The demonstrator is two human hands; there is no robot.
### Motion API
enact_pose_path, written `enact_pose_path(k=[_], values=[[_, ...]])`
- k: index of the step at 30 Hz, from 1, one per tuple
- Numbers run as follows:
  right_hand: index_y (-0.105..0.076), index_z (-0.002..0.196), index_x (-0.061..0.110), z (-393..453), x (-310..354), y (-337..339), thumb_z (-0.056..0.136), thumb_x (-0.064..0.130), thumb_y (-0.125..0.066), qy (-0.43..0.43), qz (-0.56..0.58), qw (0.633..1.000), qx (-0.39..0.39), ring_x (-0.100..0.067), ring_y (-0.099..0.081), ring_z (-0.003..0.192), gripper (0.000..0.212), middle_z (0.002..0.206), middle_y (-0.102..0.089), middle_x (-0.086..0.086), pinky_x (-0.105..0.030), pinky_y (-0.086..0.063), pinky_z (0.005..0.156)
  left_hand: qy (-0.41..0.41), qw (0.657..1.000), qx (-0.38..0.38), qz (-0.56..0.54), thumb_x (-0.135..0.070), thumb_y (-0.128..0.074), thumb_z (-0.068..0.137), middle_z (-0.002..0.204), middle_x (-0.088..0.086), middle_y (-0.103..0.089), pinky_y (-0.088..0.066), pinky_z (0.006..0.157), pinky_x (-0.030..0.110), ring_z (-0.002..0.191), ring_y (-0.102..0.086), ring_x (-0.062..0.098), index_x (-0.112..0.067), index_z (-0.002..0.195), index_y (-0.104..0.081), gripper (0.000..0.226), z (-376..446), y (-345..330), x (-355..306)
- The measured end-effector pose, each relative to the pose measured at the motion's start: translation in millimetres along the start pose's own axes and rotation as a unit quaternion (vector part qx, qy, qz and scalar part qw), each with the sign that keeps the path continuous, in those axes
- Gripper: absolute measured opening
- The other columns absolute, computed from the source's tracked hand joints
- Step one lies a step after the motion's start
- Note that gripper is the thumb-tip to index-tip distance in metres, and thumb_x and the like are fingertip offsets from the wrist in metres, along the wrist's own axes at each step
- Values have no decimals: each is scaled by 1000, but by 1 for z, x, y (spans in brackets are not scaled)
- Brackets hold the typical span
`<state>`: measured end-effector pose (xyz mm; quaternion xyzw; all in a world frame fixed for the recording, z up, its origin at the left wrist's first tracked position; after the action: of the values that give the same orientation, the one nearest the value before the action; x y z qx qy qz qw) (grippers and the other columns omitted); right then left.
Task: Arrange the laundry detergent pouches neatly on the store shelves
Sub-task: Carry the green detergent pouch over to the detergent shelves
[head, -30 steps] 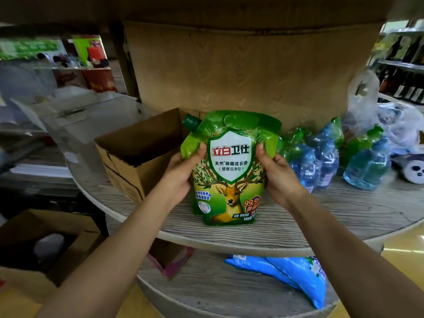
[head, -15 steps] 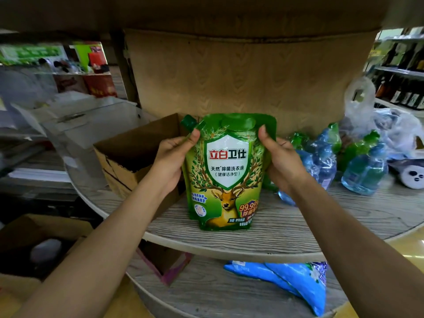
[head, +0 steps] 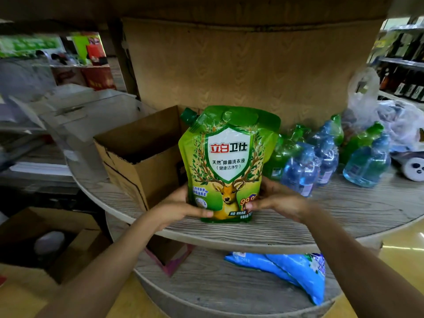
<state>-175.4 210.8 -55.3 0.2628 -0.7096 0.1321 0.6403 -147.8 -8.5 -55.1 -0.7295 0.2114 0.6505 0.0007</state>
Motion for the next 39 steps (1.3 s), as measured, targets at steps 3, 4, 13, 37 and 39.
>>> enact_pose_path(k=[3,4,13,37,39], values=[[-37,144,19,5,-8,-6,56,19,-92,-1,-52,998,-19,-15,-57,123,103,130,-63,2,-39,-43,109,15,999,-17,30,-6,-85,64,111,-16,-67,-44,100,25,106,-59,-3,-33,112,-56,62,5,3,17],[-40,142,16,5,-8,-5,57,20,-91,-2,-53,998,-30,-13,-59,120,99,127,-65,2,-40,-43,109,8,999,-29,23,-5,-84,66,109,-13,-70,-46,97,24,104,-63,0,-30,110,-60,56,7,5,19],[-37,143,20,-4,19,-5,66,23,-84,25,25,999,-12,-15,-58,122,90,132,-61,2,-34,-47,103,23,999,-7,30,-24,-92,54,122,-14,-63,-42,105,28,115,-56,2,-31,125,-52,82,6,5,23],[-64,95,18,-31,80,-21,87,17,-67,130,285,917,-245,-19,-74,88,8,91,-77,1,-42,-58,85,-33,995,-20,-92,-47,-95,30,108,8,-74,-51,93,35,105,-69,23,-10,110,-67,93,-25,-17,8],[-64,94,18,-41,82,-27,86,17,-68,134,292,912,-256,-21,-73,90,9,92,-77,-1,-43,-57,87,-36,994,-12,-100,-44,-95,31,108,9,-74,-55,88,34,103,-69,25,-9,111,-66,92,-33,-18,8]])
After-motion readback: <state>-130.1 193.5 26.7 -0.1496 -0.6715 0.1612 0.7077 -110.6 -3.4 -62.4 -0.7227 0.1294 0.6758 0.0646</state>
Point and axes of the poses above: each hand's wrist, its own z-axis towards the middle knuckle, its own y-axis out of the back of the hand, x = y × z, the point moved 7 cm from there along z, towards the middle knuckle
